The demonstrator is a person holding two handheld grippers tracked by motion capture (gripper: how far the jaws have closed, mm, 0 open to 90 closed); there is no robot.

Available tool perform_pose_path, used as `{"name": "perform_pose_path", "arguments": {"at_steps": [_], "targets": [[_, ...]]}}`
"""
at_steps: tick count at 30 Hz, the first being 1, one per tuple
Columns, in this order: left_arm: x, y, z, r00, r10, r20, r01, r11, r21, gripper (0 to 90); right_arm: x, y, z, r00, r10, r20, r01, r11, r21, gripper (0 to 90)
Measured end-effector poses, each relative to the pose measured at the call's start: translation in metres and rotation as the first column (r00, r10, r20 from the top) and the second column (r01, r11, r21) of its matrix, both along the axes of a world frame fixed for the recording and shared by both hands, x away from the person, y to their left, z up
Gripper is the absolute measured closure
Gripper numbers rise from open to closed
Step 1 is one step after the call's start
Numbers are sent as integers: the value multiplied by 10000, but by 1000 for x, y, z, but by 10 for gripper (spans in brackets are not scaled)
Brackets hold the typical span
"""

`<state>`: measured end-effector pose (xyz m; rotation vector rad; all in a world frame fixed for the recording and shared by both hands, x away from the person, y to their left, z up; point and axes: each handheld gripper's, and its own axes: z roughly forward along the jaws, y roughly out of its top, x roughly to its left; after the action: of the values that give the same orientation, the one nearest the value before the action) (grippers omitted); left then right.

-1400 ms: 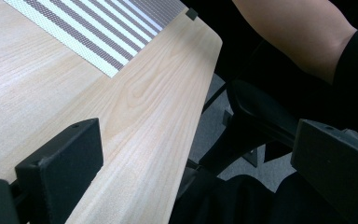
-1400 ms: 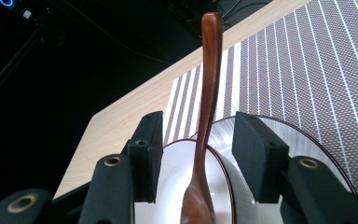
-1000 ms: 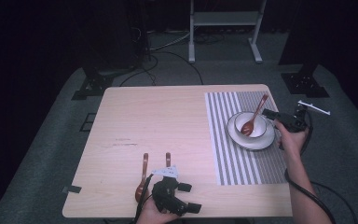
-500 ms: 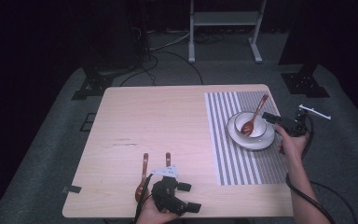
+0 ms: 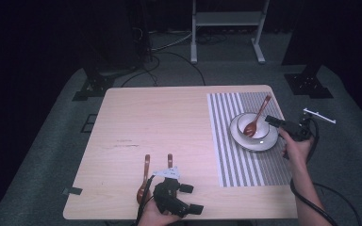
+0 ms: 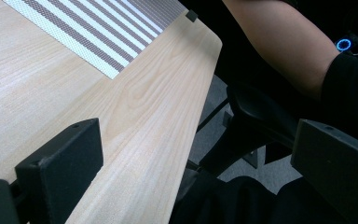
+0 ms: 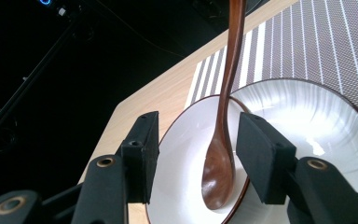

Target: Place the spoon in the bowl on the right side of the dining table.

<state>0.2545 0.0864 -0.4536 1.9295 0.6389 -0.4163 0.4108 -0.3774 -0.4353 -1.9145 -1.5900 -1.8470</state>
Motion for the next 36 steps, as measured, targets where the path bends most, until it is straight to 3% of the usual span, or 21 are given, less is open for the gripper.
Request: {"name": "perform_pose_path", "arguments": {"at_steps": [36], "targets": [[1,3,1,9999,130,38,-130,9999,-13,8,-34,19,-7,9957,873,324,-876,9961,91,446]]}}
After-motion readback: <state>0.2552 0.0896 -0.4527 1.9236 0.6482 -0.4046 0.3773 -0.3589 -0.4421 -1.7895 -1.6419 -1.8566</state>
